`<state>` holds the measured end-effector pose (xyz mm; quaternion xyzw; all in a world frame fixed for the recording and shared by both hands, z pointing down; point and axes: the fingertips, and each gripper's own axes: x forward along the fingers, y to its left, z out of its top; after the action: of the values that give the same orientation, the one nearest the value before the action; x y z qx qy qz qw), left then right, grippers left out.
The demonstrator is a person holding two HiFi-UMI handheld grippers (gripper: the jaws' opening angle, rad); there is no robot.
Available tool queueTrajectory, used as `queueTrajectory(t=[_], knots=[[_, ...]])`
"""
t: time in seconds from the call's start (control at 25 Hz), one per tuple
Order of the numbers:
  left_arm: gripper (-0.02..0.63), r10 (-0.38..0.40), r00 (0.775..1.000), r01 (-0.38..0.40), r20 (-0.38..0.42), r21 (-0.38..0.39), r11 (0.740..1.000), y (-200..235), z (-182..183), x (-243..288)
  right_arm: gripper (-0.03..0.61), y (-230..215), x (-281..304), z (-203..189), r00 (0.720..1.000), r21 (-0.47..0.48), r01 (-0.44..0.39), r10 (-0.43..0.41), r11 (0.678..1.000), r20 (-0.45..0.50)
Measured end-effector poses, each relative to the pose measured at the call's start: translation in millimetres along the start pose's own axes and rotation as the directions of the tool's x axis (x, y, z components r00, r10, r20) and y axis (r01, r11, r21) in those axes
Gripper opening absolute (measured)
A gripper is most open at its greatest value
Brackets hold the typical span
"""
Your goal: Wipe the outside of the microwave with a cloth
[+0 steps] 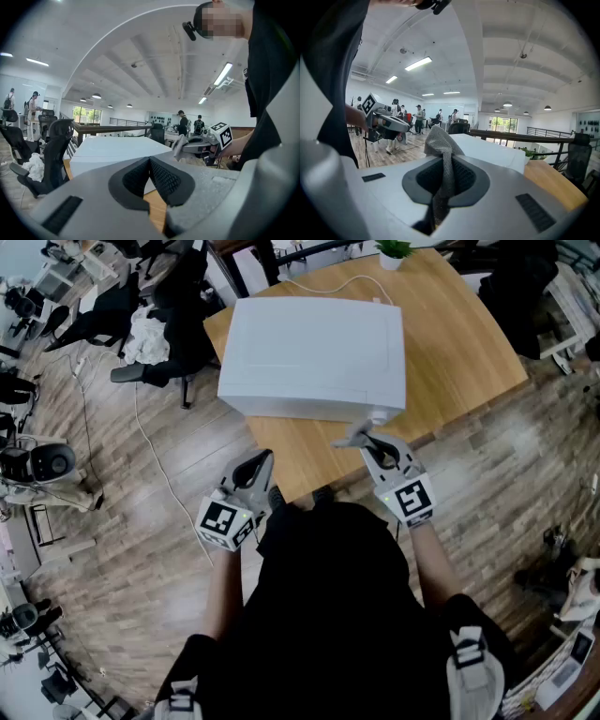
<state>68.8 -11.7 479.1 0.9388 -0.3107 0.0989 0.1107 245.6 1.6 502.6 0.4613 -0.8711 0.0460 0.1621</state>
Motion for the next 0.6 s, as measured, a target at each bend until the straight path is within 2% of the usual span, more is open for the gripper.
queueTrajectory(t=[0.6], knots=[[0.002,0.006,1.0,-0.006,0.003,0.0,1.0,0.4,1.0,-8.8,0.014,4.7,0.4,-1.7,1.0,0.011,0.002,-0.002,1.0,-0.003]])
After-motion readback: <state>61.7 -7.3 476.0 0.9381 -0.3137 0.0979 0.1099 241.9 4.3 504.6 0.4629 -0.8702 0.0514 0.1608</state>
